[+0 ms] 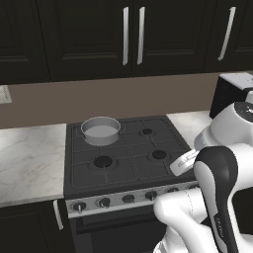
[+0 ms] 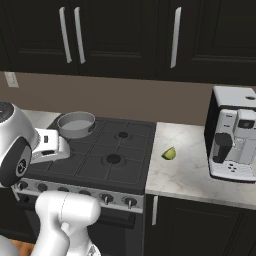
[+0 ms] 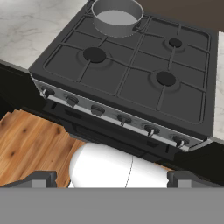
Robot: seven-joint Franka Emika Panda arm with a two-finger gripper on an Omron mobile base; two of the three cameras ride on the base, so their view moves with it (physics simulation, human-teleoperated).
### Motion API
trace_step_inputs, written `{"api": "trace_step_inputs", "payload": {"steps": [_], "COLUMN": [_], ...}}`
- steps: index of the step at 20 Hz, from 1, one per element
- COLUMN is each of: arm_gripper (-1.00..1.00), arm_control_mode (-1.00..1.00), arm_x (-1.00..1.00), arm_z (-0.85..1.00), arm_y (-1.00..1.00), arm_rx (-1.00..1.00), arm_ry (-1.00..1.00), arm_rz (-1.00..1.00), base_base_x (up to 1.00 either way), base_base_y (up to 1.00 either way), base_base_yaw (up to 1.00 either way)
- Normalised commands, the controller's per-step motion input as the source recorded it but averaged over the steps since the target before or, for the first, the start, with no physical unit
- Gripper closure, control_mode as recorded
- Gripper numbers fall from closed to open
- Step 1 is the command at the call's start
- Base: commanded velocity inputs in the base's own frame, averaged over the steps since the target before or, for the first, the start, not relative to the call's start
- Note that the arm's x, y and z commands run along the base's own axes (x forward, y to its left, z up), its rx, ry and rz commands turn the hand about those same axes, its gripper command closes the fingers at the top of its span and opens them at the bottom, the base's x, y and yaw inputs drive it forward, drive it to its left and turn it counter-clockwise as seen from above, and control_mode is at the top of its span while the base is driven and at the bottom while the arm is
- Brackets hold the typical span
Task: Turn on the burner for the pot on the stove. Wait thirty seconds for the pot to heat up. Then add the lemon wedge to the pot.
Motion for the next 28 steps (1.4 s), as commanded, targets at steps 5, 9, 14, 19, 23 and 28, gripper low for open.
{"api": "trace_step_inputs", "payload": {"steps": [5, 9, 14, 19, 23, 28], "arm_gripper": [-1.0, -1.0, -1.0, -1.0, -1.0, -1.0], "arm_control_mode": [-1.0, -1.0, -1.0, -1.0, -1.0, -1.0], "arm_x": [0.0, 0.0, 0.0, 0.0, 0.0, 0.0], "arm_z": [0.0, 0.0, 0.0, 0.0, 0.0, 0.0], "arm_y": [0.0, 0.0, 0.0, 0.0, 0.0, 0.0], "arm_rx": [0.0, 0.0, 0.0, 0.0, 0.0, 0.0], "arm_ry": [0.0, 0.0, 0.0, 0.0, 0.0, 0.0], "arm_rz": [0.0, 0.0, 0.0, 0.0, 0.0, 0.0], "base_base_x": [0.0, 0.0, 0.0, 0.0, 0.0, 0.0], "base_base_y": [0.0, 0.0, 0.0, 0.0, 0.0, 0.0], "base_base_yaw": [0.0, 0.0, 0.0, 0.0, 0.0, 0.0]}}
